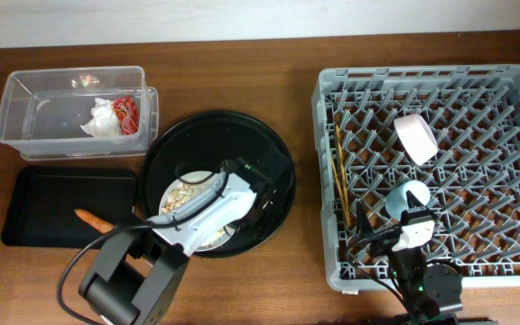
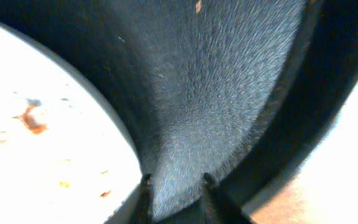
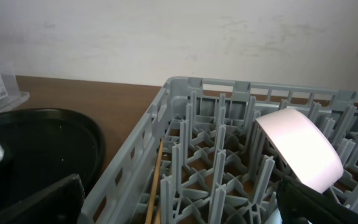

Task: Sort waste into correct bins and load items into the dishwasher rack
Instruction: 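Grasp the white plate rim with the left gripper and lift it, then tip the plate over the black tray to dump the rice scraps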

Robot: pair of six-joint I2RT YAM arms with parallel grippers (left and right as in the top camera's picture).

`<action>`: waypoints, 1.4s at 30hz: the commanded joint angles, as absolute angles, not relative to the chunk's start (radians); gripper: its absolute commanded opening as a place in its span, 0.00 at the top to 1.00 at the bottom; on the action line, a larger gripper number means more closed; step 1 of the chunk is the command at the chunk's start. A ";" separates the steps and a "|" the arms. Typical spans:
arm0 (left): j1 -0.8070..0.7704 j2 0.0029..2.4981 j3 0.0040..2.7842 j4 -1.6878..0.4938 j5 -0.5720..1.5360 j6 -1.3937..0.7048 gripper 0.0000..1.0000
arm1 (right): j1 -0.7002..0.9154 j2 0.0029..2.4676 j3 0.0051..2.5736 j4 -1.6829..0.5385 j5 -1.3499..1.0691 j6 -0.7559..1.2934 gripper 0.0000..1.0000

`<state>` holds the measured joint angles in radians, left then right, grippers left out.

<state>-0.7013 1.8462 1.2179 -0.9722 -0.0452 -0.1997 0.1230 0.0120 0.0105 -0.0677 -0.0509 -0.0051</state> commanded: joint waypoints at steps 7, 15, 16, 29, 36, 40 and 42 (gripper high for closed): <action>-0.706 1.823 1.182 -0.904 -0.197 -0.217 0.62 | 0.117 0.006 0.006 -0.072 -0.056 -0.011 0.02; -0.706 1.893 1.139 -0.818 -0.154 -0.218 1.00 | 0.117 0.006 0.006 -0.072 -0.056 -0.011 0.02; -0.706 1.893 1.139 -0.815 -0.159 -0.218 1.00 | 0.117 0.006 0.006 -0.072 -0.056 -0.011 0.02; -0.607 1.657 1.493 -1.241 -0.379 -0.379 1.00 | 0.117 0.006 0.006 -0.072 -0.056 -0.011 0.02; -0.154 1.581 1.486 -1.277 0.033 -0.183 1.00 | 0.117 0.006 0.006 -0.072 -0.056 -0.011 0.02; 0.039 1.581 1.486 -1.231 0.281 -0.049 1.00 | 0.117 0.006 0.006 -0.072 -0.056 -0.011 0.02; 0.133 1.581 1.486 -1.219 0.406 -0.020 1.00 | 0.117 0.006 0.006 -0.072 -0.056 -0.011 0.02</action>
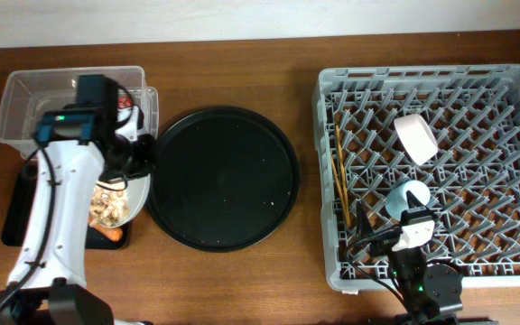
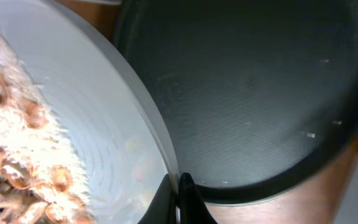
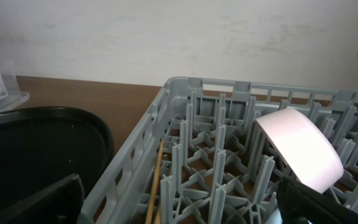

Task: Sort waste into correct bins and load items into the dishwasher rack
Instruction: 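Tip the plate over the black tray to dump the rice scraps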

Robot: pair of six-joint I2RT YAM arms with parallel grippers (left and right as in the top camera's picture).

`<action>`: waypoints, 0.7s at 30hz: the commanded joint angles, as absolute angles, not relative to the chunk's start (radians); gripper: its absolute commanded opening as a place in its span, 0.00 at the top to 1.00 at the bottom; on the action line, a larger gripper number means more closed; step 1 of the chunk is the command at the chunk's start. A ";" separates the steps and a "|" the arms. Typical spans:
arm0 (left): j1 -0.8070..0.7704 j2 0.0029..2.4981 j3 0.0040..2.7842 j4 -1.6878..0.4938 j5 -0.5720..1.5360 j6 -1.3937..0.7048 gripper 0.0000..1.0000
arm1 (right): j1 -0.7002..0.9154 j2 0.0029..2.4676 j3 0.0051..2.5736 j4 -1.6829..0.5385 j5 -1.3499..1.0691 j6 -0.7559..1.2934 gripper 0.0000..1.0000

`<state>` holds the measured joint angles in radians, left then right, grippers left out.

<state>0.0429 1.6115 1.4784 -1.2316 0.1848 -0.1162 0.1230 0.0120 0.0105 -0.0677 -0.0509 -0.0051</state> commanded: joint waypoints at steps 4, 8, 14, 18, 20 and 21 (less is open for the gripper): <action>0.281 1.581 1.481 -1.222 0.559 0.025 1.00 | 0.117 0.006 0.006 -0.072 -0.056 -0.011 0.02; 0.406 1.579 1.443 -1.216 0.677 0.106 1.00 | 0.117 0.006 0.006 -0.072 -0.056 -0.011 0.02; 0.595 1.556 1.378 -1.225 1.018 0.309 1.00 | 0.117 0.006 0.006 -0.072 -0.056 -0.011 0.02; 0.754 1.489 1.265 -1.225 1.238 0.475 1.00 | 0.117 0.006 0.006 -0.072 -0.056 -0.011 0.02; 0.813 1.485 1.218 -1.248 1.318 0.558 1.00 | 0.117 0.006 0.006 -0.072 -0.056 -0.011 0.02; 0.833 1.485 1.200 -1.279 1.362 0.626 1.00 | 0.117 0.006 0.006 -0.072 -0.056 -0.011 0.02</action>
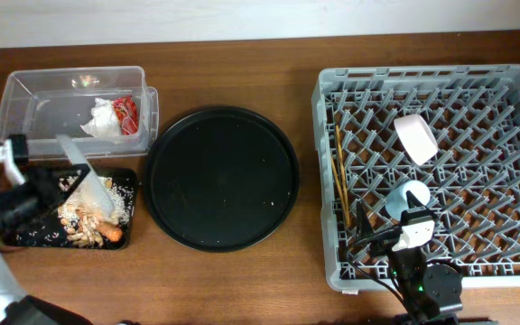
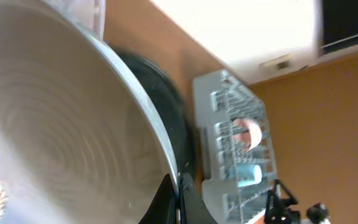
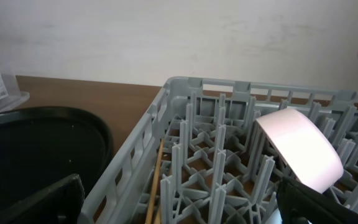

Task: Sort waste into correct bins and load items into the dishwasher rack
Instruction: 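Tip the plate over the black tray to dump the rice scraps, then carry the empty white plate with the left gripper into the dish rack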

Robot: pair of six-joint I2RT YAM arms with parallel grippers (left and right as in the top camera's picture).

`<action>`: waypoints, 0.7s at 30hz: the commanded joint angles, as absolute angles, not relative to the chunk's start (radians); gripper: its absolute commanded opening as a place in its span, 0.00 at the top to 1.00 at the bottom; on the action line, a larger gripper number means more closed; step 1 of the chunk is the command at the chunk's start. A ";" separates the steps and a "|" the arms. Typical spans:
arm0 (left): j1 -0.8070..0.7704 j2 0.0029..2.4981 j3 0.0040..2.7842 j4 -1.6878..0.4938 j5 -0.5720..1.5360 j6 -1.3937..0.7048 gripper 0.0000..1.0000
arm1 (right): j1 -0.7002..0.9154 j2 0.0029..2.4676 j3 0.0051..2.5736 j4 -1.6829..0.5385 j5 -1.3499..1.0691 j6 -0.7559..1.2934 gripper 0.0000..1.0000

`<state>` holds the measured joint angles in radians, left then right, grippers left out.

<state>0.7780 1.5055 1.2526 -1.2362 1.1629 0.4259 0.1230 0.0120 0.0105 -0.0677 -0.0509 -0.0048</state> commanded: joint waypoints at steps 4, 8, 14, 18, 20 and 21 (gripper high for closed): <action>0.952 1.485 1.128 -1.497 1.499 1.005 1.00 | 0.117 0.006 0.006 -0.072 -0.056 -0.011 0.02; 0.965 1.485 1.128 -1.503 1.503 1.004 1.00 | 0.117 0.006 0.006 -0.072 -0.056 -0.011 0.02; 0.691 1.475 1.158 -1.491 1.398 1.004 1.00 | 0.117 0.006 0.006 -0.072 -0.056 -0.011 0.02; 0.400 1.475 1.192 -1.172 1.534 0.826 0.99 | 0.117 0.006 0.006 -0.072 -0.056 -0.011 0.02; 0.245 1.478 1.192 -0.874 1.547 0.661 0.99 | 0.117 0.006 0.006 -0.072 -0.056 -0.011 0.02; 0.177 1.478 1.192 -0.747 1.521 0.575 0.99 | 0.117 0.006 0.006 -0.072 -0.056 -0.011 0.02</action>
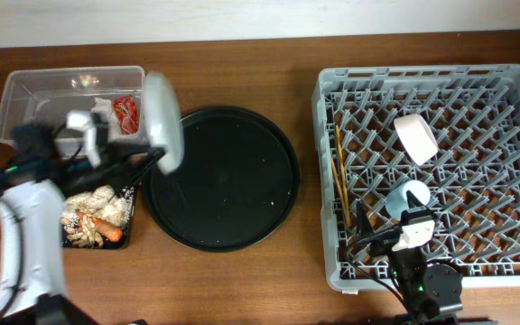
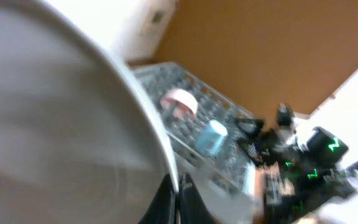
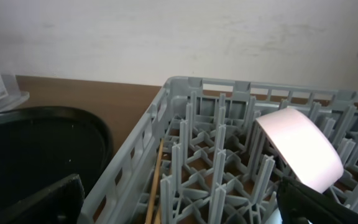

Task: Sort waste into correct bins and load items into the dishwasher rack
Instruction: 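Carry the empty white plate with the left gripper into the dish rack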

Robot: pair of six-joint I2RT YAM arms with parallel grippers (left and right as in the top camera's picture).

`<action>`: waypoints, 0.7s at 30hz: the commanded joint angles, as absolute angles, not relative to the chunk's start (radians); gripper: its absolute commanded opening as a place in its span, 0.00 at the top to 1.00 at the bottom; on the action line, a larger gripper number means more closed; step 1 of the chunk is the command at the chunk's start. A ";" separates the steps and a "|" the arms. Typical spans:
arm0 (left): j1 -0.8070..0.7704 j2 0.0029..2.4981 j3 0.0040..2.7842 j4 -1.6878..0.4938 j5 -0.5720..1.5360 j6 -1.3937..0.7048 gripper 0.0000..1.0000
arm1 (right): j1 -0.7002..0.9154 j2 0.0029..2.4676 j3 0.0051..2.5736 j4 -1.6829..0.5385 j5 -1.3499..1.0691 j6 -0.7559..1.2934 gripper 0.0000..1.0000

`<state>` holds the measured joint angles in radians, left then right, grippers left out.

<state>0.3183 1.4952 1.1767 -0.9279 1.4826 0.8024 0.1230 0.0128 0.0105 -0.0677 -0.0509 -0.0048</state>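
My left gripper (image 1: 155, 156) is shut on the rim of a white plate (image 1: 162, 122). It holds the plate on edge over the left rim of the round black tray (image 1: 233, 181). In the left wrist view the plate (image 2: 61, 124) fills the left side, with my fingers (image 2: 178, 186) pinching its rim. Food scraps (image 1: 93, 212) lie in the black rectangular tray (image 1: 13, 227). The grey dishwasher rack (image 1: 325, 126) stands at the right. My right gripper (image 3: 185, 211) rests open at the rack's near edge.
A clear bin (image 1: 25, 90) with wrappers stands at the back left. In the rack lie a pink cup (image 1: 415, 137), a blue cup (image 1: 409, 194) and wooden chopsticks (image 1: 339, 176). The pink cup (image 3: 300, 146) sits just ahead of my right fingers.
The plate was tilted over the rectangular tray at the far left. Now my left gripper holds it further right, on edge over the round tray's left rim. The right arm has not moved.
My left gripper was at the rim of the plate, which lay with scraps on the round tray. Then it held the loaded plate over the rectangular tray. Then the plate was tipped and the scraps lay in that tray. Now the emptied plate is back by the round tray.
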 commanded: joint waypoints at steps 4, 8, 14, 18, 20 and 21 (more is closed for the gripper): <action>-0.165 1.479 1.192 -0.145 1.031 -0.118 1.00 | 0.117 0.006 0.006 -0.072 -0.056 -0.011 0.02; -0.393 1.502 1.192 0.126 0.719 -0.498 1.00 | 0.117 0.006 0.006 -0.072 -0.056 -0.011 0.02; -0.552 1.783 1.192 0.570 0.676 -1.054 1.00 | 0.117 0.006 0.006 -0.072 -0.056 -0.011 0.02; -0.552 1.951 1.192 0.736 0.704 -1.203 1.00 | 0.117 0.006 0.006 -0.072 -0.056 -0.011 0.02; -0.552 1.983 1.192 0.743 0.720 -1.198 0.94 | 0.117 0.006 0.006 -0.072 -0.056 -0.011 0.02; -0.552 1.988 1.192 0.737 0.730 -1.157 0.82 | 0.117 0.006 0.006 -0.072 -0.056 -0.011 0.02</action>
<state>-0.5541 1.9759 1.1881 0.7273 0.7040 -1.1465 0.1230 0.0120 0.0105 -0.0677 -0.0509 -0.0048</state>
